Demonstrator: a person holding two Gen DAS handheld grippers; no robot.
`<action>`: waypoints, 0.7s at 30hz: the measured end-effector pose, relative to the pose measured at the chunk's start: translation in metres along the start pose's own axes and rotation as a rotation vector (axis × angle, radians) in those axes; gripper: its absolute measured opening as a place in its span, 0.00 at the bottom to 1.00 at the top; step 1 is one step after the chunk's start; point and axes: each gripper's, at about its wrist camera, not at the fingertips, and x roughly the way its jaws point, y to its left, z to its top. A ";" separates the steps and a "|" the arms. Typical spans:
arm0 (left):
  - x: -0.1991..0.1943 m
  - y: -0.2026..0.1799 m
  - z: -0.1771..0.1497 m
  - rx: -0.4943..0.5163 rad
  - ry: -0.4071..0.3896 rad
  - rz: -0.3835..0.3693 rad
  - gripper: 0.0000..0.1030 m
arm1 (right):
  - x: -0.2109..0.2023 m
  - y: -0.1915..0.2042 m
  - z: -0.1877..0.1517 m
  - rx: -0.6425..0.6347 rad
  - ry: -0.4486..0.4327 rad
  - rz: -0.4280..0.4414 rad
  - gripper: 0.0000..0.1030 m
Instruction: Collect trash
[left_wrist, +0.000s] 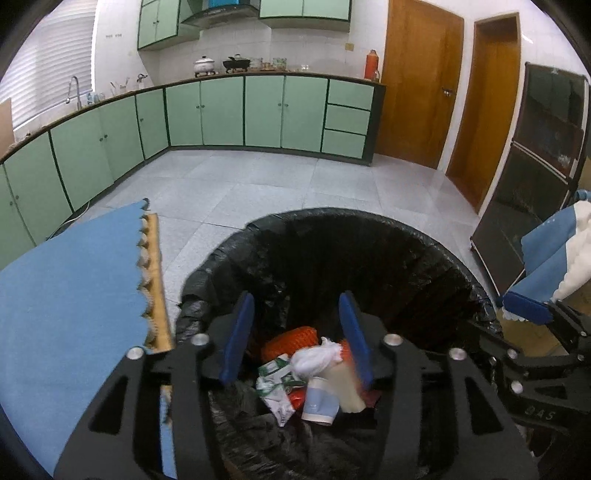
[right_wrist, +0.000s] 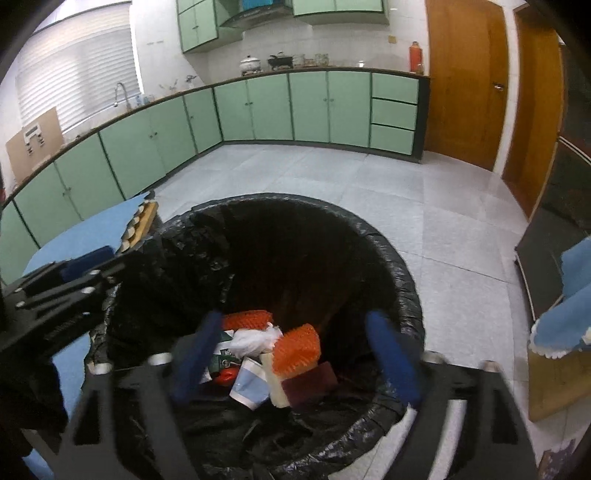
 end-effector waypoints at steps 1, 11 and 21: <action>-0.004 0.003 0.002 0.000 -0.005 0.003 0.56 | -0.003 -0.001 -0.001 0.008 -0.004 -0.001 0.93; -0.070 0.038 0.004 -0.035 -0.058 0.047 0.84 | -0.050 0.008 0.006 0.082 -0.030 0.077 0.94; -0.147 0.066 -0.004 -0.105 -0.100 0.119 0.91 | -0.113 0.055 0.016 0.008 -0.073 0.138 0.94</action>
